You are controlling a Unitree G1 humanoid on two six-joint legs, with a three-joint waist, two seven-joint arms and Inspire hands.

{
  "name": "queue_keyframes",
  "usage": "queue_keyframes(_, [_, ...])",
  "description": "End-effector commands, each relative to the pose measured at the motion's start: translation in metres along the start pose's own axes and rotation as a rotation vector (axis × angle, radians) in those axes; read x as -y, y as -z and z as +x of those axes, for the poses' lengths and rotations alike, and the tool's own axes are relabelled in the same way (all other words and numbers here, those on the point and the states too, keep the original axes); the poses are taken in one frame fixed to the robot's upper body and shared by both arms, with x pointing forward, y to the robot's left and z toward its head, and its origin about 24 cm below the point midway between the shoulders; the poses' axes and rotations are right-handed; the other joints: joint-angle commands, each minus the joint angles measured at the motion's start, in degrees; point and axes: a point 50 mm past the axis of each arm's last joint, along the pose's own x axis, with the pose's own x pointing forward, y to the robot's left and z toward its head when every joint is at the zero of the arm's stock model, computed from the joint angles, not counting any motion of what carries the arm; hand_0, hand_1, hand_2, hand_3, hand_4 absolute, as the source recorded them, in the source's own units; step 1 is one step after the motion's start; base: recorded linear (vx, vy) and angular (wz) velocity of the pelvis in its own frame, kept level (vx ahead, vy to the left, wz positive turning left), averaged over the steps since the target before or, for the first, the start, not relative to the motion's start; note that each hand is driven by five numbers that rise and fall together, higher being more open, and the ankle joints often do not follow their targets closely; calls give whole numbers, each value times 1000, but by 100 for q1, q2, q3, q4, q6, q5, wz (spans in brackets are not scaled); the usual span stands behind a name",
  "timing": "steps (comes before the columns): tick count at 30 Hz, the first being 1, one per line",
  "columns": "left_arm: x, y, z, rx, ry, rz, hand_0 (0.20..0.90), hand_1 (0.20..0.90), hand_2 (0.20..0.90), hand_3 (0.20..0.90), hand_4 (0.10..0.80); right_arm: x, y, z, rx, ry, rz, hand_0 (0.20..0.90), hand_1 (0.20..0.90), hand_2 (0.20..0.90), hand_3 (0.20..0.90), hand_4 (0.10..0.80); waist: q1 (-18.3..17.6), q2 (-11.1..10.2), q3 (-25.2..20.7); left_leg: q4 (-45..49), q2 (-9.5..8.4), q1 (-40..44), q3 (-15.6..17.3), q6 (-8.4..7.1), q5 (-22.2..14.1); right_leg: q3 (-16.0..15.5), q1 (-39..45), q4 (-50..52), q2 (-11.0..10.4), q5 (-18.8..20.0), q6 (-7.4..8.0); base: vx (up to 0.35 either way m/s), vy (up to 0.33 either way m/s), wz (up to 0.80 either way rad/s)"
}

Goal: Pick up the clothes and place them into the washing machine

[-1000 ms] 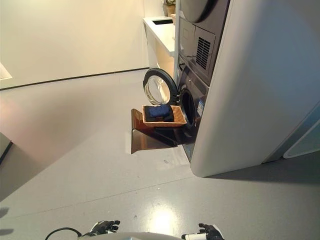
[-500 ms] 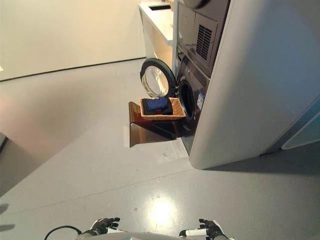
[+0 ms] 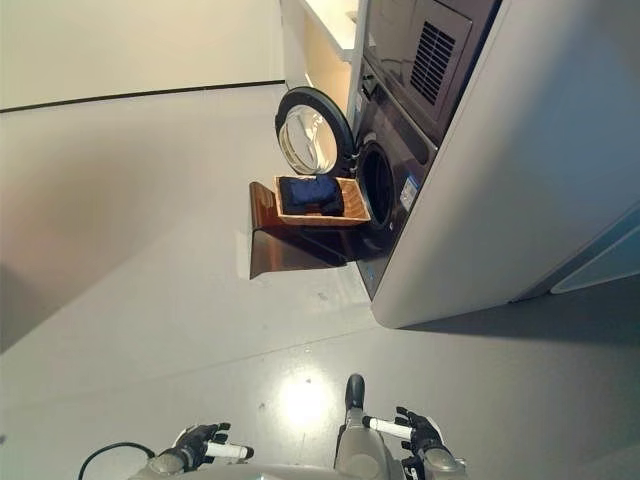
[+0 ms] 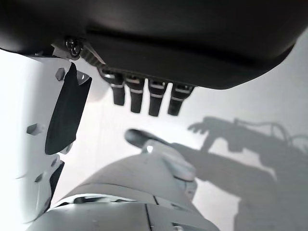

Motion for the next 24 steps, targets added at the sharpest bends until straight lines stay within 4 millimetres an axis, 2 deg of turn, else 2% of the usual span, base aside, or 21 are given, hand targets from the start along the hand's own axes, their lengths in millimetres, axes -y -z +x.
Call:
queue_keyframes(1, [-10,-39,3,154,-43,-64,900,900,900,900,800,22,63,-18,-222,53,-118,900,900,900,900,800,-209,166,-122,607,522,816,-544,-464,-37,485,-101,-208,567,902,-165,461,-287,58])
queue_keyframes(2, [-8,-39,3,156,-38,-75,900,900,900,900,800,23,63,-18,-224,56,-117,900,900,900,900,800,-196,213,-155,874,622,689,-563,-523,171,474,-56,-169,669,852,-223,422,-309,69])
queue_keyframes(3, [-6,-40,3,156,-36,-88,900,900,900,900,800,24,62,-17,-219,61,-117,900,900,900,900,800,-193,251,-182,1380,732,459,-558,-616,627,461,21,-70,800,755,-355,376,-314,58])
queue_keyframes(5, [-3,-47,4,173,-26,-103,900,900,900,900,800,24,51,-14,-185,68,-123,900,900,900,900,800,-117,173,-140,2943,853,-232,-537,-648,1464,406,435,-59,973,488,-674,390,-371,23])
queue_keyframes(6, [-3,-53,4,192,-23,-108,900,900,900,900,800,25,42,-11,-154,76,-118,900,900,900,900,800,-48,51,-67,3642,746,-650,-591,-570,1606,427,682,-124,977,360,-800,340,-354,-1])
queue_keyframes(8, [-5,-67,4,243,-35,-128,900,900,900,900,800,26,21,-6,-86,84,-123,900,900,900,900,800,142,-119,127,4589,581,-1273,-560,-449,1535,516,1073,-240,986,208,-923,299,-296,-28])
queue_keyframes(9, [-9,-73,3,267,-50,-148,900,900,900,900,800,24,8,-3,-44,81,-130,900,900,900,900,800,214,-201,177,4699,732,-1550,-321,-402,1496,509,1196,-211,985,106,-963,320,-237,-39])
queue_keyframes(10, [-10,-76,3,284,-52,-159,900,900,900,900,800,23,2,-2,-22,80,-130,900,900,900,900,800,350,-258,230,4721,712,-1892,-185,-393,1418,557,1347,-229,994,17,-988,459,-207,-24])
queue_keyframes(11, [-13,-75,3,282,-70,-173,900,900,900,900,800,23,-7,0,6,85,-125,900,900,900,900,800,549,-305,306,4288,718,-2482,24,-369,1252,614,1625,-218,1057,-167,-984,326,-98,-6])
queue_keyframes(12, [-13,-75,3,282,-71,-173,900,900,900,900,800,22,-7,0,6,85,-125,900,900,900,900,800,540,-325,290,4259,696,-2491,27,-365,1277,613,1604,-215,1036,-166,-982,366,-67,-2])
queue_keyframes(14, [-14,-68,3,259,-83,-181,900,900,900,900,800,22,-10,0,15,84,-122,900,900,900,900,800,663,-319,301,3353,786,-2726,199,-421,1347,659,1891,-282,1092,-364,-925,353,24,-16])
queue_keyframes(15, [-15,-64,3,244,-91,-195,900,900,900,900,800,22,-8,0,11,87,-125,900,900,900,900,800,743,-241,308,2481,809,-2799,191,-491,1511,682,2062,-339,1182,-476,-862,626,135,-33])
queue_keyframes(16, [-16,-55,3,211,-100,-225,900,900,900,900,800,22,-2,-1,-10,95,-127,900,900,900,900,800,883,-131,300,1046,725,-2710,34,-588,1835,775,2410,-471,1259,-640,-749,492,125,-31])
queue_keyframes(17, [-16,-55,3,211,-100,-225,900,900,900,900,800,22,-2,-1,-10,95,-127,900,900,900,900,800,882,-131,297,1018,724,-2703,33,-589,1856,773,2404,-471,1260,-637,-751,476,122,-34])
queue_keyframes(20, [-15,-38,3,152,-105,-264,900,900,900,900,800,22,8,-3,-39,99,-129,900,900,900,900,800,1015,-36,197,46,523,-2803,-304,-684,2048,990,2811,-538,1330,-926,-673,414,109,-22])
queue_keyframes(21, [-14,-32,3,128,-104,-261,900,900,900,900,800,21,10,-3,-47,96,-124,900,900,900,900,800,1019,-18,155,23,523,-2806,-269,-736,2113,1068,2941,-537,1314,-1005,-635,409,169,-25])
queue_keyframes(24, [-17,-19,2,83,-112,-262,900,900,900,900,800,16,18,-4,-74,71,-122,900,900,900,900,800,1022,-20,-86,-18,526,-2586,-139,-711,2258,1135,3097,-465,1180,-1163,-558,370,204,-63])
